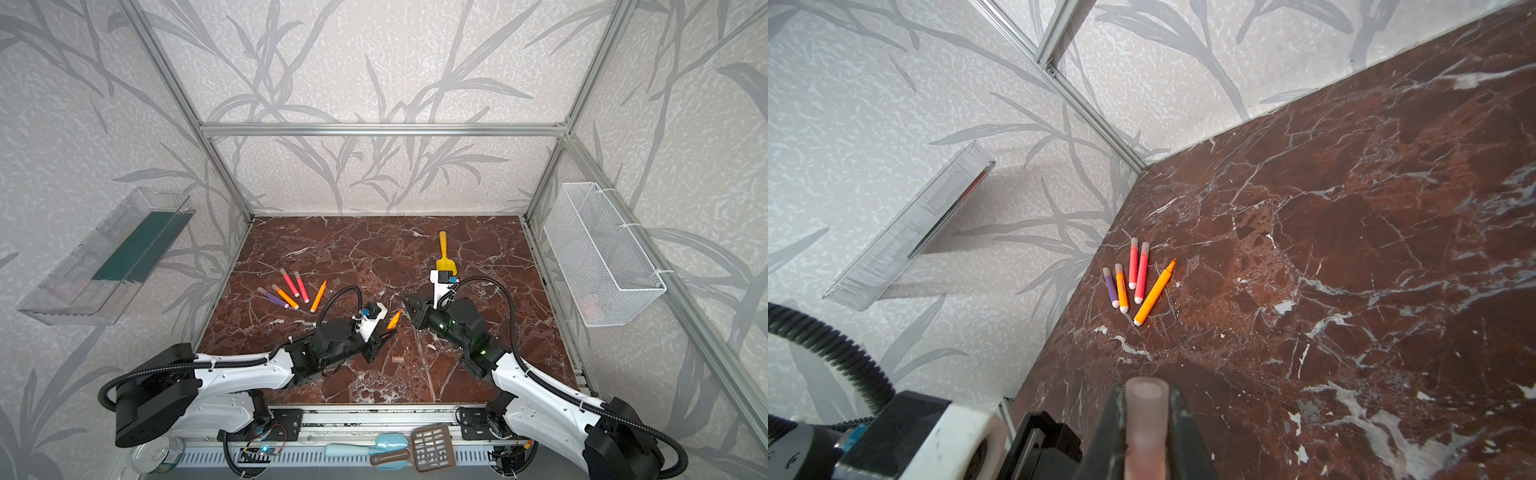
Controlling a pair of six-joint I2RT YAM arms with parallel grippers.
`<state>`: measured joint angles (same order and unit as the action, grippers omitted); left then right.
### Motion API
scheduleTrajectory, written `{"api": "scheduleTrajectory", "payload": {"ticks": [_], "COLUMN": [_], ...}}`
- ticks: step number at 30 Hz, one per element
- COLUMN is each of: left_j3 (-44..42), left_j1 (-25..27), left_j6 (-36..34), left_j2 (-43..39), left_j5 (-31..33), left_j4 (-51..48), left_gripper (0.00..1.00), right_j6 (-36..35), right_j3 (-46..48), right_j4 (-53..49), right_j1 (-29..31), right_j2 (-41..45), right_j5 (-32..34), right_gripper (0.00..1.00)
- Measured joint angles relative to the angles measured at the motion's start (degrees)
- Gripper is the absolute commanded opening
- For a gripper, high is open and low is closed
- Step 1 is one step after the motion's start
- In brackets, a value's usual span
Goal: Insert the pens into the pen caps
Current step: 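Press the pink cap down onto the orange marker tip with the right gripper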
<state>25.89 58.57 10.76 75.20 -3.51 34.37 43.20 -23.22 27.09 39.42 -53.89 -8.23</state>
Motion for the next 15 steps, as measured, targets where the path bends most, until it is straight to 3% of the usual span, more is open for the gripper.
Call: {"api": "scheduleTrajectory", "payload": {"ticks": [15], "left_j3": [0.0], "left_j1": [0.0], "left_j6": [0.4], "left_j2": [0.0], "left_j5": [0.5], "left_j4": [0.4], "left_gripper": [0.00], "right_j6": [0.4], "right_j3": [0.2], "right_j4": [2.0], "right_j1": [1.2], "right_j2": [-2.3], "right_j5": [-0.3], "right_gripper": [0.00]}}
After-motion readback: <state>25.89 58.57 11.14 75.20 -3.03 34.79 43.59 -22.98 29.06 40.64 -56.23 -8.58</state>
